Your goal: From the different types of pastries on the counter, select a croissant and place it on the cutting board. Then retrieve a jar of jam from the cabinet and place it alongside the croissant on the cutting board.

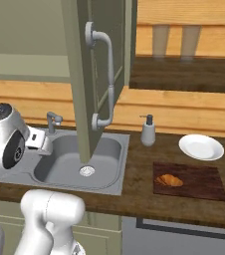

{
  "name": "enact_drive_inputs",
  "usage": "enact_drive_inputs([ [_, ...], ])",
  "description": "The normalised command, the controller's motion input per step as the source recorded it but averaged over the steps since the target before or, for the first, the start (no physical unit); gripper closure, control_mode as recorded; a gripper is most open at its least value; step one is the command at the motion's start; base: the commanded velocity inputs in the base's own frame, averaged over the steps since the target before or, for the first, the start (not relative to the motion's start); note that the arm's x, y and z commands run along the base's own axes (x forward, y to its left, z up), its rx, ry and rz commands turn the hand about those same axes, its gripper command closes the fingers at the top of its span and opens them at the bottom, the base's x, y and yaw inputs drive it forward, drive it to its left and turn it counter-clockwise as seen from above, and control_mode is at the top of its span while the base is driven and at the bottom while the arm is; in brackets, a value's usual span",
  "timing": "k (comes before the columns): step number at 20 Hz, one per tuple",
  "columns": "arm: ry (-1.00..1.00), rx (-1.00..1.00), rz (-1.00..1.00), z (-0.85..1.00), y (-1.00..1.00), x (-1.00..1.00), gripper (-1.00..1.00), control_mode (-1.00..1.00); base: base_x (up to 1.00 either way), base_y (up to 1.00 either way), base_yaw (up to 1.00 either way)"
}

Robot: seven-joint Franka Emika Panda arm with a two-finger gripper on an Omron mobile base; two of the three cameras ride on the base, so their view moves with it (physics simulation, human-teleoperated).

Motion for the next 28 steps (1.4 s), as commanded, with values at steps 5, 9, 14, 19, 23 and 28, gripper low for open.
enact_drive_inputs([
  [5, -0.22, 0.0, 0.0, 0.96, 0.48, -0.45, -1.0, -1.0, 0.0, 0.0, 0.0],
  [9, -0.26, -0.01, 0.0, 1.0, 0.34, -0.2, -1.0, -1.0, 0.0, 0.0, 0.0],
  [14, -0.17, -0.01, 0.03, 0.95, 0.51, -0.06, -1.0, -1.0, 0.0, 0.0, 0.0],
  [19, -0.07, 0.0, 0.08, 0.28, 0.7, 0.16, -1.0, -1.0, 0.0, 0.0, 0.0],
  [23, -0.1, 0.0, 0.13, 0.34, 0.65, 0.4, -1.0, -1.0, 0.0, 0.0, 0.0],
  [28, -0.09, 0.0, 0.16, 0.29, 0.69, 0.6, -1.0, -1.0, 0.0, 0.0, 0.0],
])
